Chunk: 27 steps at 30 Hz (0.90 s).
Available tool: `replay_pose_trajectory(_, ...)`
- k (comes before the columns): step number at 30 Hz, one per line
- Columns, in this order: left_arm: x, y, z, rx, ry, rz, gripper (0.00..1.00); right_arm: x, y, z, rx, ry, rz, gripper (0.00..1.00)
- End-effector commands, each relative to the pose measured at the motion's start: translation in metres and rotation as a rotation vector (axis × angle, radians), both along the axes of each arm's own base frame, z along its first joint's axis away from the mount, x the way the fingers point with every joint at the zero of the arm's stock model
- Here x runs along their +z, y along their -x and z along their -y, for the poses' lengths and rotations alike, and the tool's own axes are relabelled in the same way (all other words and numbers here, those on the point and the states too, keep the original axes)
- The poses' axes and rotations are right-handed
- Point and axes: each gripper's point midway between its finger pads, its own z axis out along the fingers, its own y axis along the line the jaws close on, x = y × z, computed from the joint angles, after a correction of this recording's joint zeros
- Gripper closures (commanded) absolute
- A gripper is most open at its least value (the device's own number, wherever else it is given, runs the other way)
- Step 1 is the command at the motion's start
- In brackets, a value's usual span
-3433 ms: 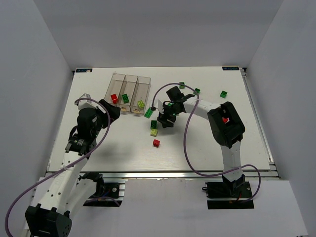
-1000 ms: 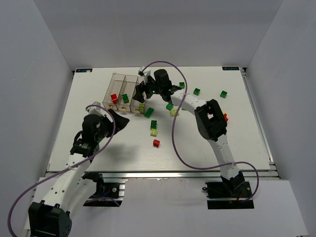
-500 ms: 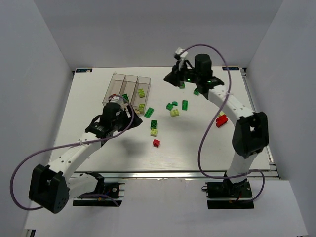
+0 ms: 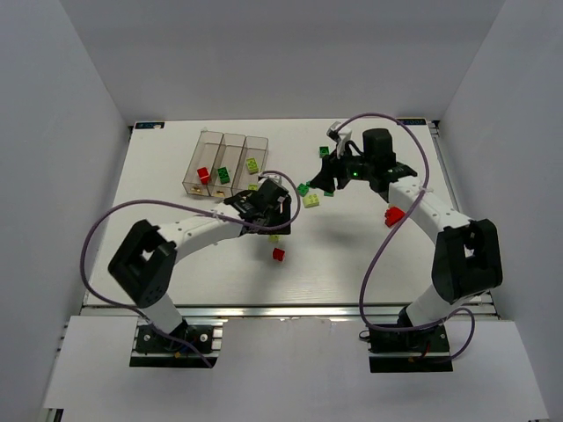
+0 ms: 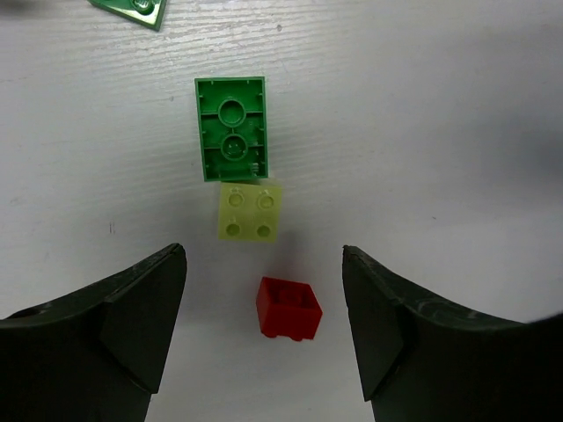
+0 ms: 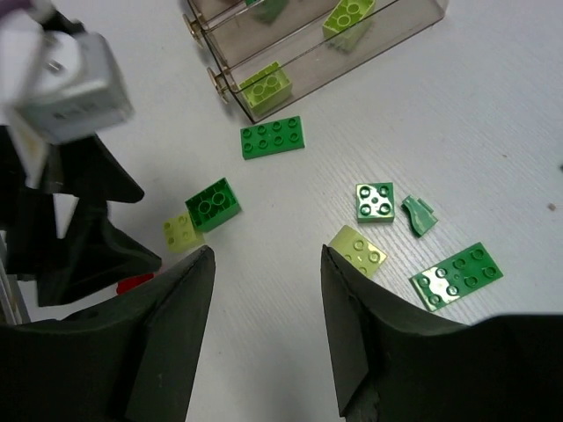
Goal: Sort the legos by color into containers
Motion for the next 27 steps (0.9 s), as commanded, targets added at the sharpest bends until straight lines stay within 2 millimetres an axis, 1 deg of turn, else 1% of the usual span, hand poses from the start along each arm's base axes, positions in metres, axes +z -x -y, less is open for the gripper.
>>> replay_pose_trajectory(1, 0.001, -0.01, -0.004, 0.004, -0.083, 0.019, 0.19, 0.026, 0.001, 0.006, 0.001, -0.035, 0.063, 0.43)
replay_pose_trajectory(2, -0.008, -0.011, -0.003, -0.003, -0.101, 0.005, 0.2, 0.025, 0.001, 0.008, -0.003, -0.035, 0.058, 0.43)
replay_pose_trajectory(5, -0.012, -0.016, -0.001, -0.009, -0.138, -0.001, 0.21, 0.026, 0.001, 0.009, -0.004, -0.038, 0.058, 0.43)
replay_pose_trajectory(6, -0.02, -0.015, -0.002, -0.021, -0.158, -0.018, 0.22, 0.026, 0.001, 0.01, -0.007, -0.037, 0.058, 0.43)
replay_pose_trajectory(11, -0.035, -0.014, 0.002, -0.049, -0.175, -0.044, 0.27, 0.024, 0.0, 0.013, -0.016, -0.04, 0.051, 0.42)
replay_pose_trajectory(15, -0.039, -0.014, 0.004, -0.057, -0.17, -0.053, 0.3, 0.023, -0.001, 0.015, -0.023, -0.038, 0.052, 0.42)
replay_pose_trajectory(18, -0.047, -0.01, 0.003, -0.064, -0.173, -0.069, 0.32, 0.022, -0.002, 0.016, -0.026, -0.04, 0.048, 0.42)
replay_pose_trajectory(23, -0.052, -0.008, 0.003, -0.068, -0.174, -0.073, 0.36, 0.022, -0.004, 0.016, -0.028, -0.041, 0.048, 0.42)
replay_pose_trajectory(27, -0.053, -0.011, 0.003, -0.067, -0.175, -0.065, 0.38, 0.021, -0.004, 0.016, -0.027, -0.04, 0.043, 0.42)
